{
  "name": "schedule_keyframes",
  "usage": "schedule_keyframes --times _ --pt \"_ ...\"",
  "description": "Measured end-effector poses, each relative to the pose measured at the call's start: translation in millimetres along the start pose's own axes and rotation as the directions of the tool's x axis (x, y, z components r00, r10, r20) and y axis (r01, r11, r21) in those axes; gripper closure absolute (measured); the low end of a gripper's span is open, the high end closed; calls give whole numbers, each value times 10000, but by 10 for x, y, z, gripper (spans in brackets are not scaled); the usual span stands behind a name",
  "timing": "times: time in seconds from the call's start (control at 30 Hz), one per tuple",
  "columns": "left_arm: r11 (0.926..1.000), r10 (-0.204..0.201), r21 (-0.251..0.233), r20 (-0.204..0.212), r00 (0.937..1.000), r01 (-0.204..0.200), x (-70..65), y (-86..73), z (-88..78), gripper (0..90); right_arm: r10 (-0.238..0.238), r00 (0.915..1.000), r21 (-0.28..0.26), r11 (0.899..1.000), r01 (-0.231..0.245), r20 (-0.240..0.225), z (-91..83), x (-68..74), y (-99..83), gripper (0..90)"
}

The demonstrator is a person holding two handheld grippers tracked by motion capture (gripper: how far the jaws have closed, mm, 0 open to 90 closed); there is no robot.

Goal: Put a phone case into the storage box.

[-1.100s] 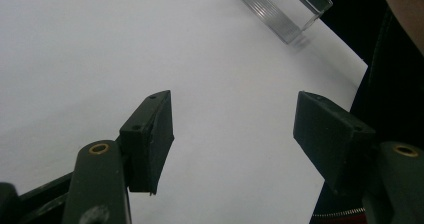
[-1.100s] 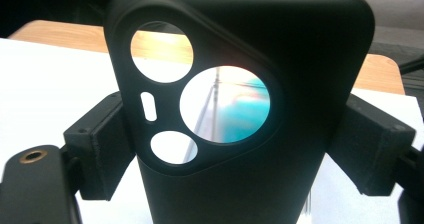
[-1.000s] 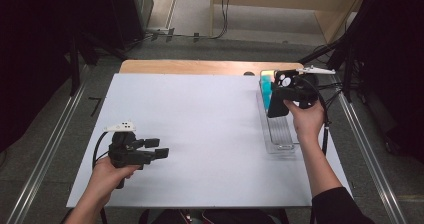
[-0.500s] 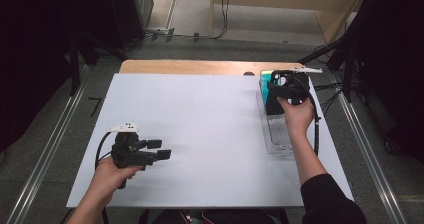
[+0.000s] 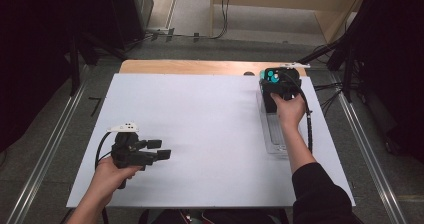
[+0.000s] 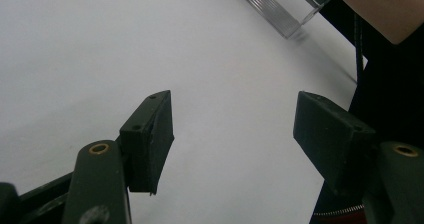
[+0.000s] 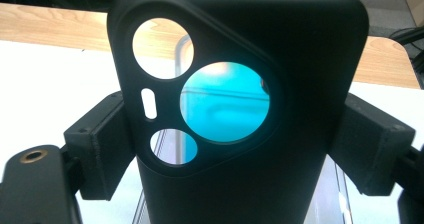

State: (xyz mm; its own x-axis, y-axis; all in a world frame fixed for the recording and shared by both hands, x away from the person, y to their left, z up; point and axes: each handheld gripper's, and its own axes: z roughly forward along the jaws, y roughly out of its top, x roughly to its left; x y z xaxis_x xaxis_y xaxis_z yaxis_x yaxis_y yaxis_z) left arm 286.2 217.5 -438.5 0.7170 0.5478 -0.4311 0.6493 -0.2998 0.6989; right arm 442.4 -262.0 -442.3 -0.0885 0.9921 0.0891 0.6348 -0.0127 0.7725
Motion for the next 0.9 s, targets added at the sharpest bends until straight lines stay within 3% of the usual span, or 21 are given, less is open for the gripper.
schedule_keyframes --times 0.17,0.5,0.67,0.8,0.9 --pt "10000 -37 73 22 10000 37 9 -3 7 326 291 9996 -110 9995 -290 53 69 -29 33 121" --pt "9999 -133 107 56 9999 132 20 -8 23 327 79 9995 -308 9995 -69 322 185 4 131 119" --pt "9997 -116 198 89 9999 114 15 -11 42 327 31 9997 -222 9998 -25 250 225 -6 108 110" --pt "9998 -151 156 110 9998 149 21 3 48 326 -280 9994 -240 9993 285 225 229 3 93 104" --pt "9998 -96 170 124 9999 94 13 6 53 326 -216 9998 -323 9992 215 -32 225 -15 94 90"
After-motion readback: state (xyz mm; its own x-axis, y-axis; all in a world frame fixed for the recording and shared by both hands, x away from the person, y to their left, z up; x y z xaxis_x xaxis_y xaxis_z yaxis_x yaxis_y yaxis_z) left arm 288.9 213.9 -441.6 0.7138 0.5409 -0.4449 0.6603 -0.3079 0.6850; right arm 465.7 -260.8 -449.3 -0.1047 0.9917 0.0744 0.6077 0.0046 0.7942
